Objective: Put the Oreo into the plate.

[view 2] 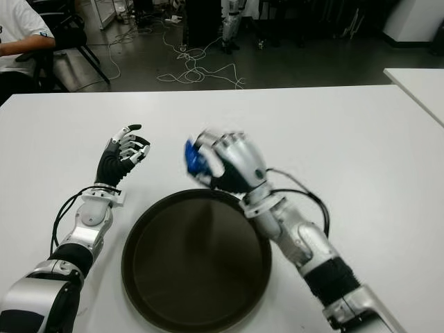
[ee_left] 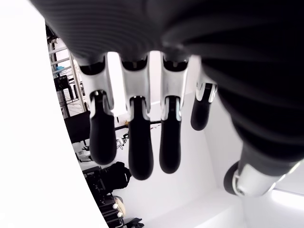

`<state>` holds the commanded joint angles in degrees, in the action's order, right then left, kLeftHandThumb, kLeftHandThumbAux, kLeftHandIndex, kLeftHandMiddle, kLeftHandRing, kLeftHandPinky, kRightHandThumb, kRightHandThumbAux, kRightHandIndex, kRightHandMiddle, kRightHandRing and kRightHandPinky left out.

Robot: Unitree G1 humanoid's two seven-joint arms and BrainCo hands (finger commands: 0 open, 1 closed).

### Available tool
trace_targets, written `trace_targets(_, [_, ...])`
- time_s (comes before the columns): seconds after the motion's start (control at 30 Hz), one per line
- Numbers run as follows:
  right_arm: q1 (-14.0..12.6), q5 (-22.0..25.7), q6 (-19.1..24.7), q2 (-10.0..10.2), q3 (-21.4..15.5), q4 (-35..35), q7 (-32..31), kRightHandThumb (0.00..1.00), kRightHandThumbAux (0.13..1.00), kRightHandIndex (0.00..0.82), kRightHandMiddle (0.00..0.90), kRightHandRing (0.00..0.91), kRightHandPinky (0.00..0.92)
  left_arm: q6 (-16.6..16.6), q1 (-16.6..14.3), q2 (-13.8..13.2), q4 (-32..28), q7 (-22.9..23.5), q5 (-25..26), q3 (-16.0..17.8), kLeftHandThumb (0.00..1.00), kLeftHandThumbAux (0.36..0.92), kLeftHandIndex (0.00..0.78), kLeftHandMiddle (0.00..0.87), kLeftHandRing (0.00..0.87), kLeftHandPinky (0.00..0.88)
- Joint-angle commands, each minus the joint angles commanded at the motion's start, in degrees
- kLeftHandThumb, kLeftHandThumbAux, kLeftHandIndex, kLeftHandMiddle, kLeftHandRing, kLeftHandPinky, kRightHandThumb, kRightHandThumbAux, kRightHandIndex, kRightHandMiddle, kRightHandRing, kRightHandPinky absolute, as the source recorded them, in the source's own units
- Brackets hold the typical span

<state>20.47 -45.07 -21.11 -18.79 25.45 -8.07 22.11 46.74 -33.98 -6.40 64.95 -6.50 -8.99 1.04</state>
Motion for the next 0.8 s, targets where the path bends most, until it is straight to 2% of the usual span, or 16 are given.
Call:
trace_targets(0.1, [-0.04, -0.03, -0.13, -0.05, 0.08, 0.80, -2.35, 0.712, 0.711, 0.436, 0.783, 0.798, 0.815, 0.20, 0.05, 0.01, -0.04, -0.62, -0.34, -0.13, 0.384, 0.653, 0.224, 0.446, 0.518, 0.588])
trace_targets(0.33, [-0.37, -1.18, -0.25, -0.28, 0.44, 2.37, -5.64, 0.713, 0.713, 0.437, 0.788, 0.801, 0.804, -0.02, 0.01, -0.08, 0.10, -1.31, -0.57, -0.15, 0.404, 0.649, 0.223, 0.446, 0.505, 0.567])
trace_targets(0.8, [-1.76, -4.33, -2.37, 0.10, 1.13, 1.92, -4.23, 0.712, 0.713, 0.435, 0.768, 0.778, 0.784, 0.19, -0.07, -0.37, 0.25, -0.70, -0.70, -0.36, 0.367, 0.633, 0.217, 0.445, 0.516, 0.586])
